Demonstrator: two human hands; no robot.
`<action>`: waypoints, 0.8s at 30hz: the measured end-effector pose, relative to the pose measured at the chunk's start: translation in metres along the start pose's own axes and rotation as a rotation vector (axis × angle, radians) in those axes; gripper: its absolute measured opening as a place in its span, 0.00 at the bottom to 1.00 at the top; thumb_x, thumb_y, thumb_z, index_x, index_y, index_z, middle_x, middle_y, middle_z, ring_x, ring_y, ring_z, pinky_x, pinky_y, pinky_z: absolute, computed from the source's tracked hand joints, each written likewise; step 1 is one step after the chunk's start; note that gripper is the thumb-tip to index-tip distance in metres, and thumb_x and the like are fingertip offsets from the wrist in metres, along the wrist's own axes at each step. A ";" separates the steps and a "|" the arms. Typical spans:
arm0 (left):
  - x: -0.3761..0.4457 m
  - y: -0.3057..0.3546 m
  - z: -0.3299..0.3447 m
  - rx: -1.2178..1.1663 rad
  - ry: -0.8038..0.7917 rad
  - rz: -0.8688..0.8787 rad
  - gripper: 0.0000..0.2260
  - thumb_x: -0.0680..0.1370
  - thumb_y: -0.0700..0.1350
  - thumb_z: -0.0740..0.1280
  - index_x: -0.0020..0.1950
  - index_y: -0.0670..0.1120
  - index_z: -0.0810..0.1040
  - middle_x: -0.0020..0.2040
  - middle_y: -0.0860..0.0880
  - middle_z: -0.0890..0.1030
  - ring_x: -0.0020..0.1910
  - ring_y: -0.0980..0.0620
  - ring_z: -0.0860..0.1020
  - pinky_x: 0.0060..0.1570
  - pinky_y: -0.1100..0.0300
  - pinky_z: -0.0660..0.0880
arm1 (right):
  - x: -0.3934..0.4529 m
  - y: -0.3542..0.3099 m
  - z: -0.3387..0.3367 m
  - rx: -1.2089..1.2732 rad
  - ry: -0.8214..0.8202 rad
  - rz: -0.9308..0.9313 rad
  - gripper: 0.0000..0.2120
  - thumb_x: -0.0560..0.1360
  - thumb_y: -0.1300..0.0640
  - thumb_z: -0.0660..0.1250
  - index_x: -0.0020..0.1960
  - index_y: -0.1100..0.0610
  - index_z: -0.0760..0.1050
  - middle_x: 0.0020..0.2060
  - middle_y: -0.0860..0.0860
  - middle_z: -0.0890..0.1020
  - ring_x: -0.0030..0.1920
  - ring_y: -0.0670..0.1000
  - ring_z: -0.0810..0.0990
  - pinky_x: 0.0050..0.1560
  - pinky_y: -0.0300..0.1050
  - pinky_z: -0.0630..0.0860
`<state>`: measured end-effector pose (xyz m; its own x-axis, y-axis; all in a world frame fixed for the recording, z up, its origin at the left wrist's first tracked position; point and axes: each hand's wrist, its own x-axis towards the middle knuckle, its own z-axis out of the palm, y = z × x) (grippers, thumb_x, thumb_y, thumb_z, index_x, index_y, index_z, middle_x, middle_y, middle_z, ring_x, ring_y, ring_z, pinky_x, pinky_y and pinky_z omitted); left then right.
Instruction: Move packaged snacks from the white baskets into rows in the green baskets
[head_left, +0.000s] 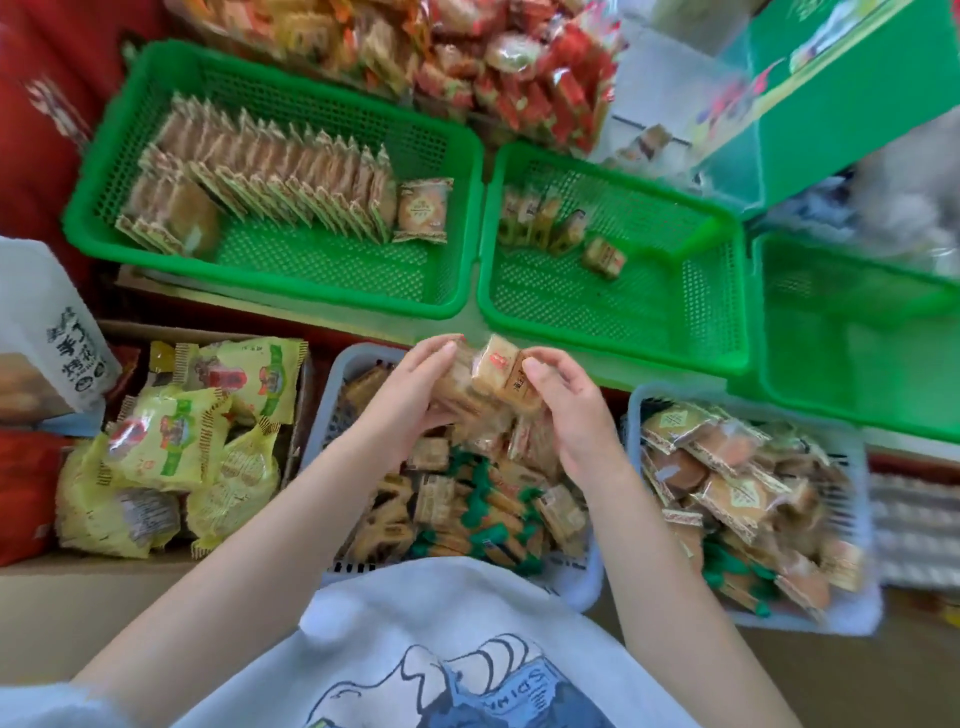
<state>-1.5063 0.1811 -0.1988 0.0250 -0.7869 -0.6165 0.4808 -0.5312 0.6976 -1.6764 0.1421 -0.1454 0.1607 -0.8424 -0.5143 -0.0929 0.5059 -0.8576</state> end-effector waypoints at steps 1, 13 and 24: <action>0.002 0.007 0.013 0.017 -0.013 0.003 0.14 0.78 0.59 0.65 0.62 0.58 0.78 0.64 0.47 0.80 0.63 0.45 0.79 0.58 0.44 0.79 | 0.000 -0.006 -0.005 0.015 0.027 -0.027 0.04 0.81 0.59 0.67 0.51 0.52 0.79 0.44 0.49 0.84 0.44 0.47 0.82 0.47 0.43 0.80; 0.039 0.030 0.157 0.147 -0.142 0.139 0.22 0.75 0.50 0.71 0.67 0.49 0.70 0.53 0.47 0.82 0.51 0.50 0.83 0.49 0.52 0.82 | 0.042 -0.033 -0.091 -0.031 0.186 -0.009 0.45 0.65 0.25 0.69 0.75 0.43 0.60 0.66 0.51 0.75 0.63 0.53 0.78 0.66 0.56 0.74; 0.128 0.033 0.206 0.540 -0.067 0.172 0.37 0.65 0.69 0.61 0.71 0.54 0.68 0.60 0.53 0.80 0.60 0.51 0.78 0.66 0.49 0.72 | 0.130 -0.048 -0.166 0.171 -0.110 0.177 0.30 0.71 0.41 0.71 0.68 0.53 0.69 0.49 0.56 0.83 0.43 0.57 0.81 0.41 0.48 0.78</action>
<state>-1.6677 -0.0019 -0.1801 -0.0009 -0.8851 -0.4654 -0.0423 -0.4649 0.8843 -1.8143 -0.0228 -0.1716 0.2633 -0.7177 -0.6446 0.0371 0.6752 -0.7367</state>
